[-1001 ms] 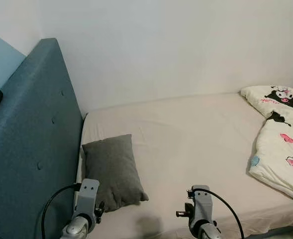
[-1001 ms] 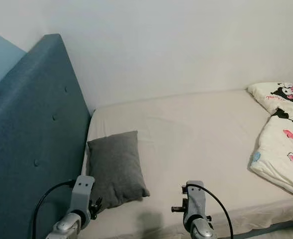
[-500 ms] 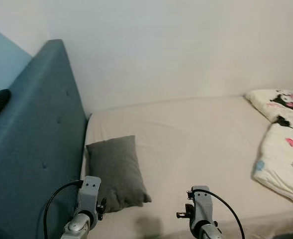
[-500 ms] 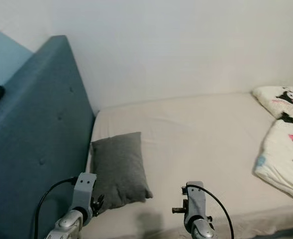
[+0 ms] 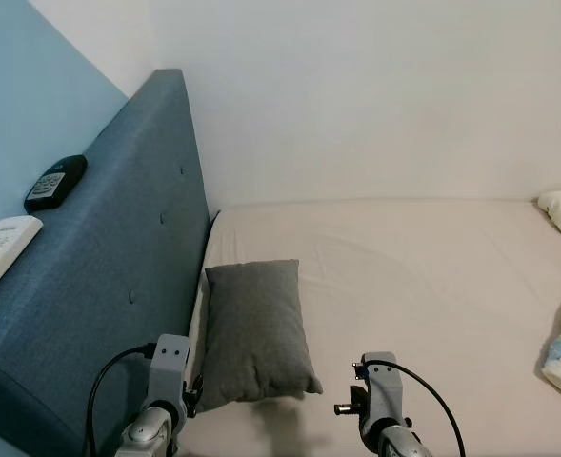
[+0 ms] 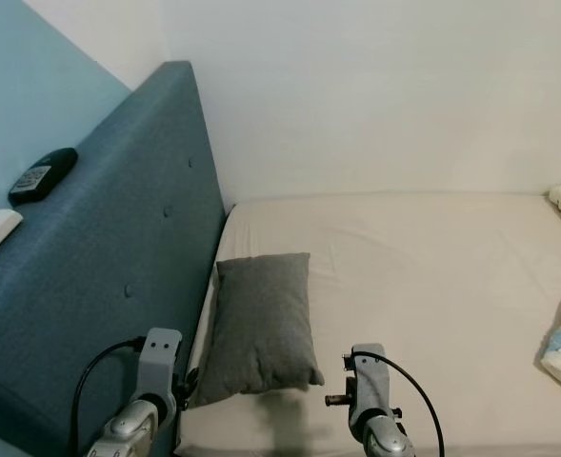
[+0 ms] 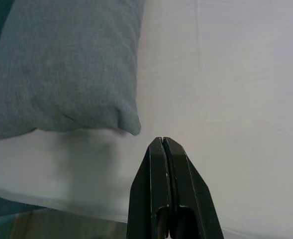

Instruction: Clean up the room

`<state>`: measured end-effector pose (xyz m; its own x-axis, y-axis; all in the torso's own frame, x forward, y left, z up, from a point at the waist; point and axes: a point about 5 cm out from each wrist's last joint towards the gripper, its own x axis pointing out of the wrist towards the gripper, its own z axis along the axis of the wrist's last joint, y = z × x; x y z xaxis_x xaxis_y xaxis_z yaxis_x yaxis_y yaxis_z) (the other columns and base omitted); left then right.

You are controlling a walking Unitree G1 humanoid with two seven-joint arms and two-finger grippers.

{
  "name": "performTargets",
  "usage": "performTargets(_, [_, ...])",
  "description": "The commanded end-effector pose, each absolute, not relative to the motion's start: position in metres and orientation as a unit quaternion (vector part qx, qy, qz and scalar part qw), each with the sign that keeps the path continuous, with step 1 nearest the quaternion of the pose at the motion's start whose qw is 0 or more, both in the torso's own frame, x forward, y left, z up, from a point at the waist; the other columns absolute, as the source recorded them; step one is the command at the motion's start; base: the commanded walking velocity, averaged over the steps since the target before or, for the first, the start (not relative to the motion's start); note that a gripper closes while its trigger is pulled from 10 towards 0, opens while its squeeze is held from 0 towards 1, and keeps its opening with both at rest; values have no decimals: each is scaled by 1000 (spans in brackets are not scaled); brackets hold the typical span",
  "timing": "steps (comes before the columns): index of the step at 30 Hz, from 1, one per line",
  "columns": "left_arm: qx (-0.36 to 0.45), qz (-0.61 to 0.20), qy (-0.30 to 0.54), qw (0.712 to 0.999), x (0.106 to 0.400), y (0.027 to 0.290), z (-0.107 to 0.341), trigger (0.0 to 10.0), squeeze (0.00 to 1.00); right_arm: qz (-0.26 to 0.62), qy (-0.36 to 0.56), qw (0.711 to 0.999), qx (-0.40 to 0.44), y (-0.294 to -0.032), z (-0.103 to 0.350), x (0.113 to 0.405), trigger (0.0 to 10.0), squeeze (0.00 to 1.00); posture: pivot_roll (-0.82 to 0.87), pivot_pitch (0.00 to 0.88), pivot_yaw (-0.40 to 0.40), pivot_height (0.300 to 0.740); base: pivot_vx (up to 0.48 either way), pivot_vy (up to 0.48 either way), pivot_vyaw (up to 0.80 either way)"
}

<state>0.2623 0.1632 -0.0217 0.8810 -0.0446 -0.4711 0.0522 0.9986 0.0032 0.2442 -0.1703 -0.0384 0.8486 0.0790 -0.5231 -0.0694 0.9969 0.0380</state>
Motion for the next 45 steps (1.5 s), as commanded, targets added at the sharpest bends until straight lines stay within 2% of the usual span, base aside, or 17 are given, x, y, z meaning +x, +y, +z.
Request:
performTargets(1, [-7, -10, 244, 970, 261, 168, -23, 10000, 0, 43, 273, 961, 12, -167, -40, 242, 10000, 0, 28, 39, -17, 729, 0, 0, 0])
performTargets(9, [-12, 4, 246, 969, 263, 169, -22, 10000, 0, 35, 272, 961, 25, -168, -40, 242, 10000, 0, 28, 45, -17, 729, 0, -44, 0])
performTargets(37, [-13, 7, 256, 967, 264, 169, -22, 10000, 0, 36, 275, 960, 30, -169, -42, 239, 10000, 0, 24, 54, -16, 729, 0, -439, 0])
performTargets(45, [-13, 2, 250, 968, 266, 168, -20, 10000, 0, 36, 277, 960, 30, -169, -42, 239, 10000, 0, 25, 56, -15, 729, 0, 0, 0])
